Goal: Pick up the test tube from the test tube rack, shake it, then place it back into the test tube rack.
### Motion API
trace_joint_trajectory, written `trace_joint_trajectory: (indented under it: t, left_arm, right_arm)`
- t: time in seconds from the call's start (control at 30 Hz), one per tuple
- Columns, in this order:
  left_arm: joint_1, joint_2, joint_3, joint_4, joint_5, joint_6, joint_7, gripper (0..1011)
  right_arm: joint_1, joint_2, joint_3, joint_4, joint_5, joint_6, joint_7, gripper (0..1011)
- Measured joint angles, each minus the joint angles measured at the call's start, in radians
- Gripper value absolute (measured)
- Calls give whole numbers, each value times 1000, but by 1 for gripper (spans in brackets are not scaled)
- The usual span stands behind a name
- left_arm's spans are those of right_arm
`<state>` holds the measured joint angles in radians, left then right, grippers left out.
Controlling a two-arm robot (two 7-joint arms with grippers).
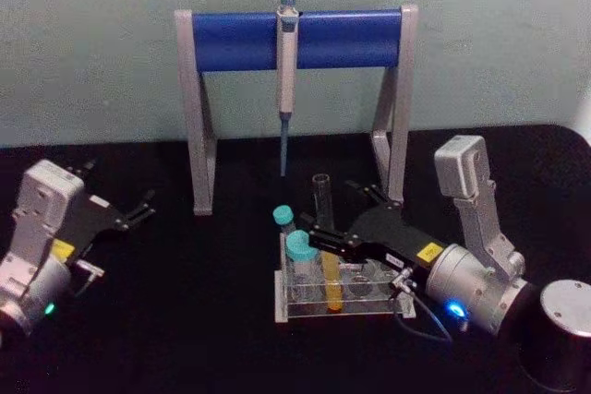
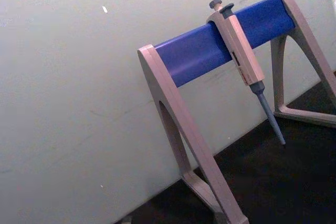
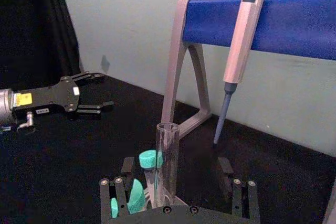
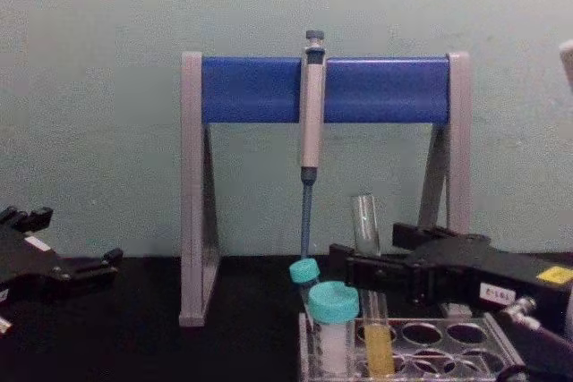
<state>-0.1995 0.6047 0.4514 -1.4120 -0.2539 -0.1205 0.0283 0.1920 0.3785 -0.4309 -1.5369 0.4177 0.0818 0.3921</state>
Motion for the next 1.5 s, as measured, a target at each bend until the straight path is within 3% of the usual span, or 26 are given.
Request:
trace_joint_trajectory:
  t: [0.4, 1.1, 1.5]
  left_arm:
    - [0, 0, 0, 0, 0, 0, 0, 1001]
    - [0, 0, 0, 0, 0, 0, 0, 1001]
    - [0, 0, 0, 0, 0, 0, 0, 1001]
  right_arm:
    - [23, -16, -14, 20, -3, 33, 7, 1000]
    - [24, -18, -17, 22, -11, 37, 5, 996]
    - [24, -18, -16, 21, -10, 36, 5, 717]
